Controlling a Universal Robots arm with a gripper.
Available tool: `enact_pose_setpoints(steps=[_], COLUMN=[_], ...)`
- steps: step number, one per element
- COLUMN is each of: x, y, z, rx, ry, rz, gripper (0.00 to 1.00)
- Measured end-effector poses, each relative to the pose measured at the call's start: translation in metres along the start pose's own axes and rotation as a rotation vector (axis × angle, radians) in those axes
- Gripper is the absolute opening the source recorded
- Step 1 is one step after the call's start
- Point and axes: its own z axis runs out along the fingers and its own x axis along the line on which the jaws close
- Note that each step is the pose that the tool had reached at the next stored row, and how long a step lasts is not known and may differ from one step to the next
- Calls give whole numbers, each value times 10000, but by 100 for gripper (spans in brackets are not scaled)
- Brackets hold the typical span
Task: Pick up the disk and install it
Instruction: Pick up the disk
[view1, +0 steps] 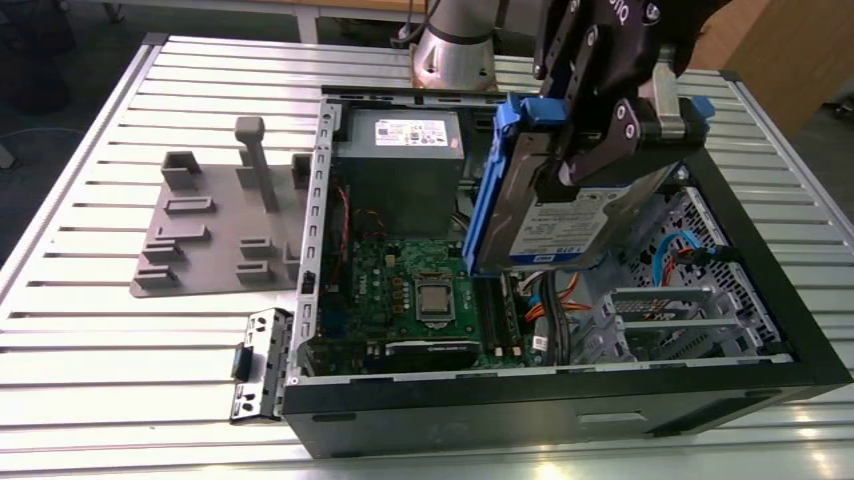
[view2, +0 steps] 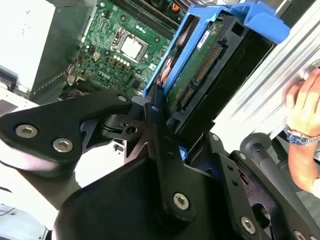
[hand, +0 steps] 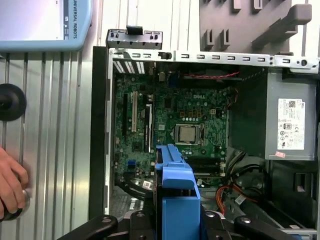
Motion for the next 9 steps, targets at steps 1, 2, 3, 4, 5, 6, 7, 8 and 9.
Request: enact_pose_setpoints(steps=[1, 2, 3, 4, 5, 6, 7, 8, 9], x=[3, 6, 10, 12, 14, 16, 18, 20, 21], y=[-2, -6, -18, -41, -65, -89, -114, -138, -162], z=[11, 19, 23, 23, 23, 23, 24, 25, 25], rx=[3, 5, 6, 5, 5, 5, 5, 5, 4], ry=[-3, -3, -1, 0, 1, 1, -1, -2, -1], rz=[50, 98, 127, 132, 136, 142, 148, 154, 159], gripper=[36, 36, 36, 36, 36, 36, 36, 36, 36])
